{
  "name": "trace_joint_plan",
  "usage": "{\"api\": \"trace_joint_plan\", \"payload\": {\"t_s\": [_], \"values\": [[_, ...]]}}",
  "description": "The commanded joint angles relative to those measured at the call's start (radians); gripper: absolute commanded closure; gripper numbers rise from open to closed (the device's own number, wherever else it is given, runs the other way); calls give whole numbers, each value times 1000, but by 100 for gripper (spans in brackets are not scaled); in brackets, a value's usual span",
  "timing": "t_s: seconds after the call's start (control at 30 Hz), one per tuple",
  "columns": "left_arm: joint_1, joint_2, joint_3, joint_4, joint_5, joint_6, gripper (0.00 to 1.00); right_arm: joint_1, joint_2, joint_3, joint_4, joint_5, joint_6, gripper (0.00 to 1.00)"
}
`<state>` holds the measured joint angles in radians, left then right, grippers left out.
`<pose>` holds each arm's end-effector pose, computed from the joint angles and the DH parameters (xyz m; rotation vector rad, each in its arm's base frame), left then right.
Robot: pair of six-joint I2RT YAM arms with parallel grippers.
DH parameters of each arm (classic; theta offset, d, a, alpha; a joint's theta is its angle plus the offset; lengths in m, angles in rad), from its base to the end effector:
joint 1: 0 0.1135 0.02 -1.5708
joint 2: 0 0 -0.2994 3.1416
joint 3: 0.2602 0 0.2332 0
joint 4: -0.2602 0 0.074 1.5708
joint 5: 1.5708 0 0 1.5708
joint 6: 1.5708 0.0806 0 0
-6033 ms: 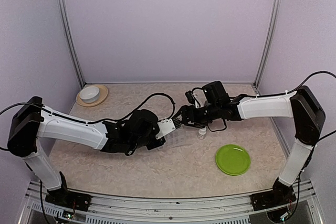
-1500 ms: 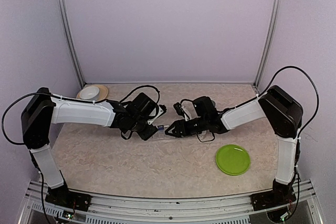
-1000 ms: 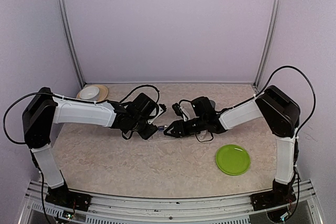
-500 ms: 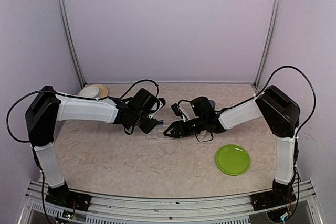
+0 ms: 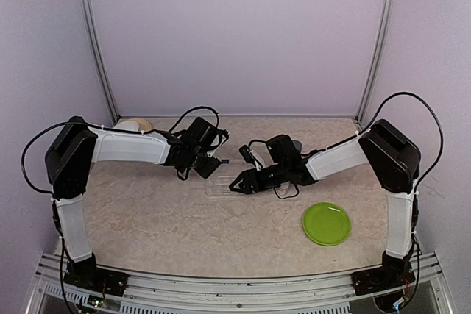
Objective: Sort the pills into containers
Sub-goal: Adjust the lid of the pill container.
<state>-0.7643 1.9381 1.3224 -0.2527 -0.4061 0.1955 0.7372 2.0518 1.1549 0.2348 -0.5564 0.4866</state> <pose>0.3409 -0.2827 0.1988 0.9286 2.1685 0.2230 0.3107 0.3396 0.1527 -0.6348 2.3495 1.2398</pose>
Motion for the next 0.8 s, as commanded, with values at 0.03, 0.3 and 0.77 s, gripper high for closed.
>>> {"api": "trace_joint_plan", "payload": {"t_s": [0.03,0.3,0.77], "values": [[37,73,54,21,22,13,34,11,18,22,-49,12,-20,40],[56,150,89,24,55,15,34,11,17,26,-55,8,-21,40],[75,234,181,-44,75,43,34,11,13,26,-65,16,-54,40]]}}
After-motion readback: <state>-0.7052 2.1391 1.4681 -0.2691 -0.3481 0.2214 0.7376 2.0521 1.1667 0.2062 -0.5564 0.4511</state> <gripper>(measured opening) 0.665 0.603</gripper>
